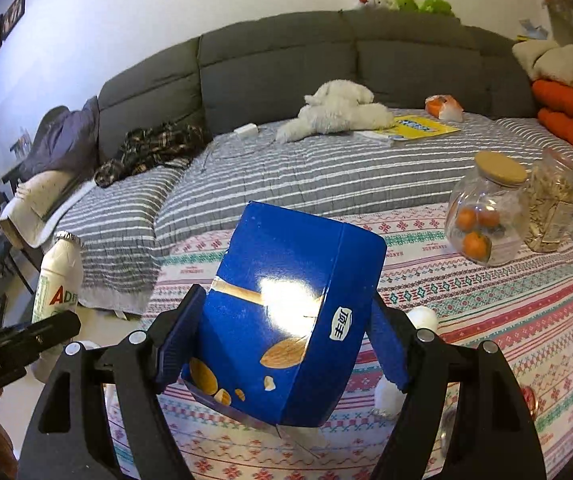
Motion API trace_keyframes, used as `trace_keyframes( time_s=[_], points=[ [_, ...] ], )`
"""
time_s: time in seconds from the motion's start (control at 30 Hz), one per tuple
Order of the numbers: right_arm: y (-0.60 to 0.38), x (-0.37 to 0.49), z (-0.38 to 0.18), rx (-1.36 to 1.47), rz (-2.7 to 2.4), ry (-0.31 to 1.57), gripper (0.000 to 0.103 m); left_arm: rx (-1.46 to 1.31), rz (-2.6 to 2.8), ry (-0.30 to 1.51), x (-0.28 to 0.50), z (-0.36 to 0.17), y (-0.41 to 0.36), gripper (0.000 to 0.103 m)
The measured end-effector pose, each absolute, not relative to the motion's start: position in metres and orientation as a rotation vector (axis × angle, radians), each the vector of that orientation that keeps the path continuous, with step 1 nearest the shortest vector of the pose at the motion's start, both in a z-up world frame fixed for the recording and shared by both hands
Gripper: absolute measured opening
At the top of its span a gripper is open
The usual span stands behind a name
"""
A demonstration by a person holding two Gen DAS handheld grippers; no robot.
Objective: Collect trash
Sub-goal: 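Carry the bottle and blue box over the white wastebasket with both tools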
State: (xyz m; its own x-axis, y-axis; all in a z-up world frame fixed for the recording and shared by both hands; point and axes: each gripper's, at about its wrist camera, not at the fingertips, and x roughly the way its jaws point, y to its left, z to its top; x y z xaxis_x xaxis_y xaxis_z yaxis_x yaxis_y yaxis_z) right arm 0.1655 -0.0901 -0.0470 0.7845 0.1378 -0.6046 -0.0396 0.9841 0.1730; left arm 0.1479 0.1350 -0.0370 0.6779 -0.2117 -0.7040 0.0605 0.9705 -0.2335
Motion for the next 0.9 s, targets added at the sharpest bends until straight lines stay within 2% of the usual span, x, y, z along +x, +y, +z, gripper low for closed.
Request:
trace_keyframes(
  time_s=[0.53, 0.9],
  points=[
    [-0.027, 0.151, -0.041, 0.124, 0.147, 0.641, 0.076, -0.207, -0.084, 0.759, 0.119, -0.028, 0.185, 0.036],
    [0.035, 0.149, -0.051, 0.093, 0.245, 0.665, 0.076, -0.238, 0.031, 0.849, 0.11, -0.054, 0.246, 0.036]
  ],
)
